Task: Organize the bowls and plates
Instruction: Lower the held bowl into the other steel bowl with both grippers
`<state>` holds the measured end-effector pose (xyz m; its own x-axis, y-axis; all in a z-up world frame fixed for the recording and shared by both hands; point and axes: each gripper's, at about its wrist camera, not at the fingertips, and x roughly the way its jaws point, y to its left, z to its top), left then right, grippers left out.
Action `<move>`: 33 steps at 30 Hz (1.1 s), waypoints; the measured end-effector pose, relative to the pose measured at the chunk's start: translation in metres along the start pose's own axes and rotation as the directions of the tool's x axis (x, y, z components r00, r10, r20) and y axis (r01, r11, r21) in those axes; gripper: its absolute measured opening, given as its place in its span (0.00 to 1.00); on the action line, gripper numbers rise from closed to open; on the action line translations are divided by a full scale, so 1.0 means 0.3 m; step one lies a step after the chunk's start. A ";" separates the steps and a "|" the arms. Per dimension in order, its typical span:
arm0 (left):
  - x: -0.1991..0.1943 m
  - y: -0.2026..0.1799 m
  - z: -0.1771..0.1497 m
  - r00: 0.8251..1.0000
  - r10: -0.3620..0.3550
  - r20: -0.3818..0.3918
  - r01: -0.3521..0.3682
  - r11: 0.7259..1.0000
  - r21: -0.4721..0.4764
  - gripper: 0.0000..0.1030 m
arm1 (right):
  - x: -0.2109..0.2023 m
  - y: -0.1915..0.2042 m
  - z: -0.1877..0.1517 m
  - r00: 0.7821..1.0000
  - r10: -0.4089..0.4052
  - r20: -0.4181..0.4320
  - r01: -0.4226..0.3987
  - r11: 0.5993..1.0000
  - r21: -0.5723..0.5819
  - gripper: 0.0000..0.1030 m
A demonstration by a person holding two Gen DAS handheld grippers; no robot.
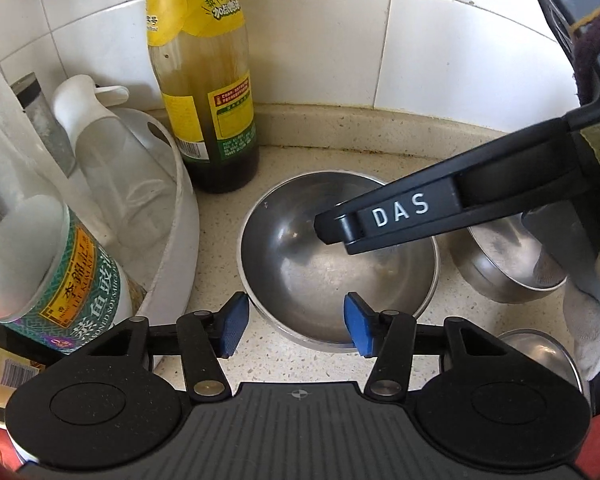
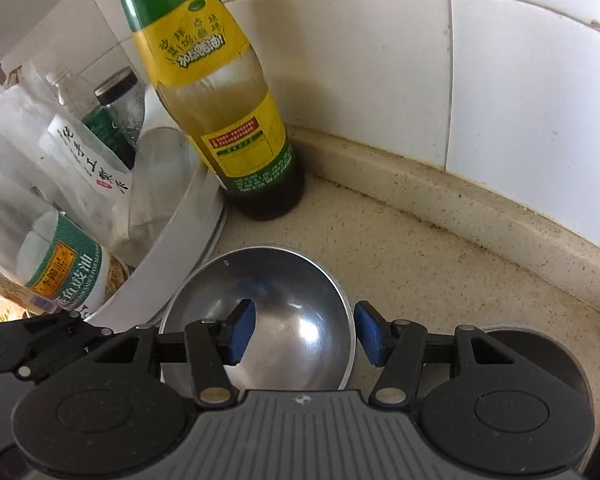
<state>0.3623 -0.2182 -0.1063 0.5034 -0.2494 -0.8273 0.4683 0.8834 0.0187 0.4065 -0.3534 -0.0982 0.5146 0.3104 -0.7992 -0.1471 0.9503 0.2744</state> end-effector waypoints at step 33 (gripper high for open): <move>-0.179 -0.042 0.025 0.994 -0.024 0.106 0.021 0.999 0.028 0.65 | -0.278 -0.026 -0.075 0.993 0.100 0.062 -0.110 0.974 0.200 0.48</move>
<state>0.3348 -0.2189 -0.0578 0.5665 -0.3108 -0.7632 0.4988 0.8666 0.0173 0.3458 -0.3860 -0.0456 0.5488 0.4017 -0.7331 -0.0312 0.8862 0.4622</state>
